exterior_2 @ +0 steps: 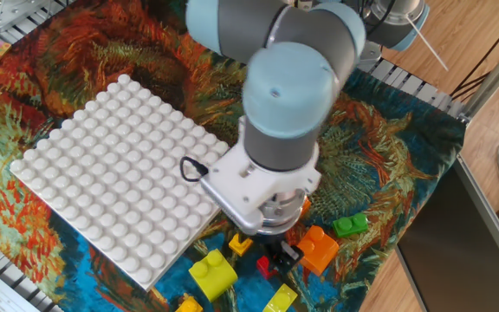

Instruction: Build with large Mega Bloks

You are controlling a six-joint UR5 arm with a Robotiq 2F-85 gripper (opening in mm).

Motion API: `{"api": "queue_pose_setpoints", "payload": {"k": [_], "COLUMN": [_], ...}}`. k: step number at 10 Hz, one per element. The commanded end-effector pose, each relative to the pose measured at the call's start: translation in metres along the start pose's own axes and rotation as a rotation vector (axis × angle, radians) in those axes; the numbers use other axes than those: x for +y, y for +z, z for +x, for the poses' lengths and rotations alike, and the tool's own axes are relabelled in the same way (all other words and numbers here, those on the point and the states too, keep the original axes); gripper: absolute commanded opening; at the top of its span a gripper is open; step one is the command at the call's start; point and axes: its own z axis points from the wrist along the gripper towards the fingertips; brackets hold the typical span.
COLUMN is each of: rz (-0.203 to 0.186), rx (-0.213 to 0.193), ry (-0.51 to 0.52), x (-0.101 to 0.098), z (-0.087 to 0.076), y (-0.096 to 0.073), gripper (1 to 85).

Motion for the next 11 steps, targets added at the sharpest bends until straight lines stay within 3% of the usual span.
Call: {"api": "queue_pose_setpoints", "payload": {"k": [1,3,9,11], "rz": [0.009,-0.096,-0.067,-0.051], "rx": [0.025,0.032,0.019,0.026], "ry": [0.016,0.025,0.003,0.007], "x": [0.004,0.031,0.024,0.02], "z": [0.01,0.012,0.009,0.009], "y": [-0.002,-0.004,-0.003,0.008], "gripper": [62.3,61.7,61.7,61.3]}}
